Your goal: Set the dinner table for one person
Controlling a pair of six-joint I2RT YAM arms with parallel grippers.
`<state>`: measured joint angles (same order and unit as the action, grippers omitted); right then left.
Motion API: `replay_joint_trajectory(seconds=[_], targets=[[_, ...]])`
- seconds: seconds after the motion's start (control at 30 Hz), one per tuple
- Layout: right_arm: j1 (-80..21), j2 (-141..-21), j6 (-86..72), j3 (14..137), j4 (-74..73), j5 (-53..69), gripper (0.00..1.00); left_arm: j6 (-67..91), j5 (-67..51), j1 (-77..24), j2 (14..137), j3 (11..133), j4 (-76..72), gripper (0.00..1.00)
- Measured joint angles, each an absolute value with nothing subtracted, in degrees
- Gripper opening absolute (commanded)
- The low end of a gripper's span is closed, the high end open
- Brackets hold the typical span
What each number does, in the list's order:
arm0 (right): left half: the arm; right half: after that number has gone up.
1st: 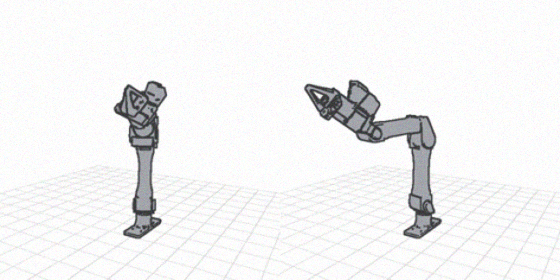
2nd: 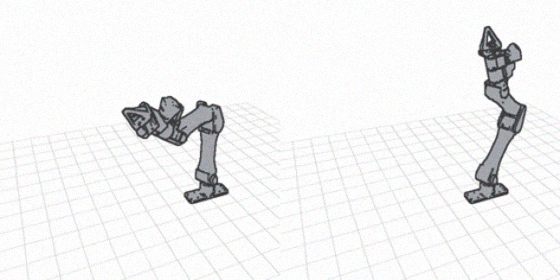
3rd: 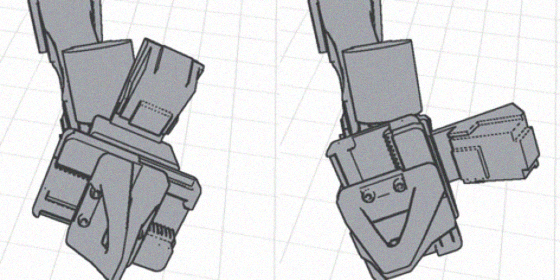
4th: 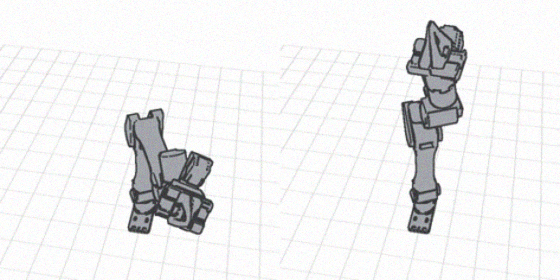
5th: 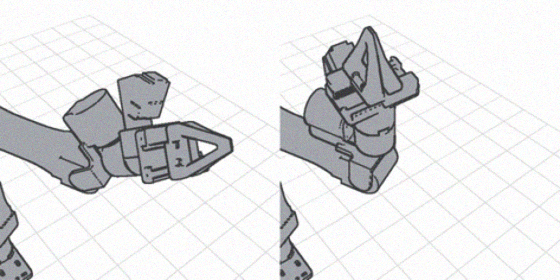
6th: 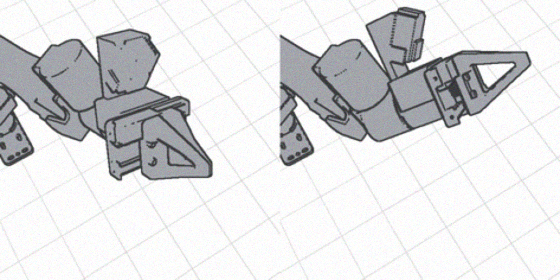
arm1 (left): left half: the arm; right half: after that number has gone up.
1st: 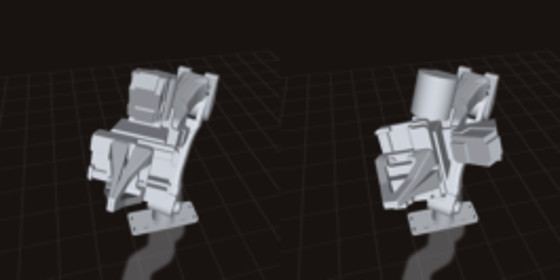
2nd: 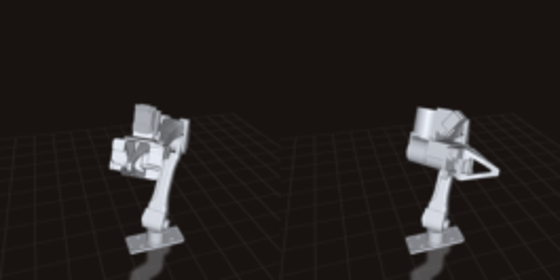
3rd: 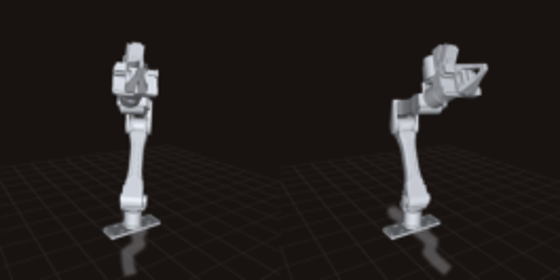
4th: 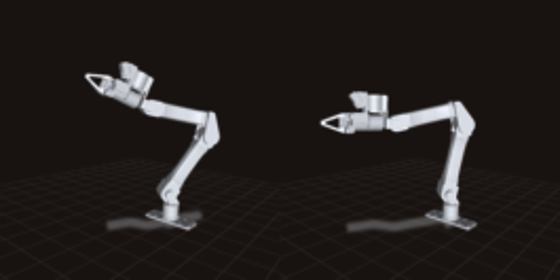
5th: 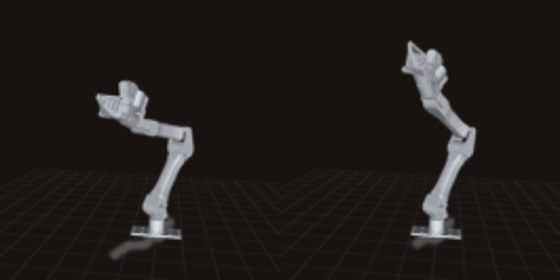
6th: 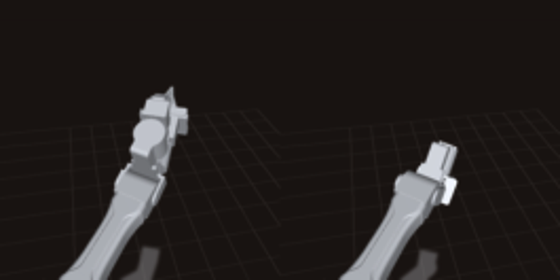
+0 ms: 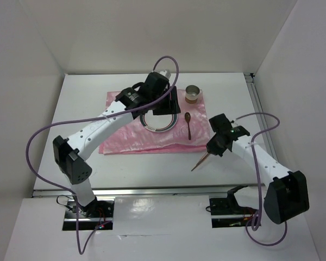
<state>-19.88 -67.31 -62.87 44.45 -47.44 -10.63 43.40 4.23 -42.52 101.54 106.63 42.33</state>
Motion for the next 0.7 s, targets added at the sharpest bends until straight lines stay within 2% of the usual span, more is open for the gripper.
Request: replay_joint_trajectory(seconds=[0.2, 0.4, 0.7], targets=[[-19.99, -76.86, -46.5, 59.92, -45.58, -12.71, 0.0, 43.38, 4.16, -40.05, 98.08, 106.63, 42.24, 0.68], [-20.05, -95.83, -27.92, 78.06, -43.48, -10.24, 0.0, 43.38, 4.05, -37.5, 97.49, 104.68, 42.3, 0.68], [-20.36, -109.6, -12.47, 82.0, -41.06, -6.11, 0.0, 43.38, 3.97, -35.83, 94.59, 100.44, 43.05, 0.68]])
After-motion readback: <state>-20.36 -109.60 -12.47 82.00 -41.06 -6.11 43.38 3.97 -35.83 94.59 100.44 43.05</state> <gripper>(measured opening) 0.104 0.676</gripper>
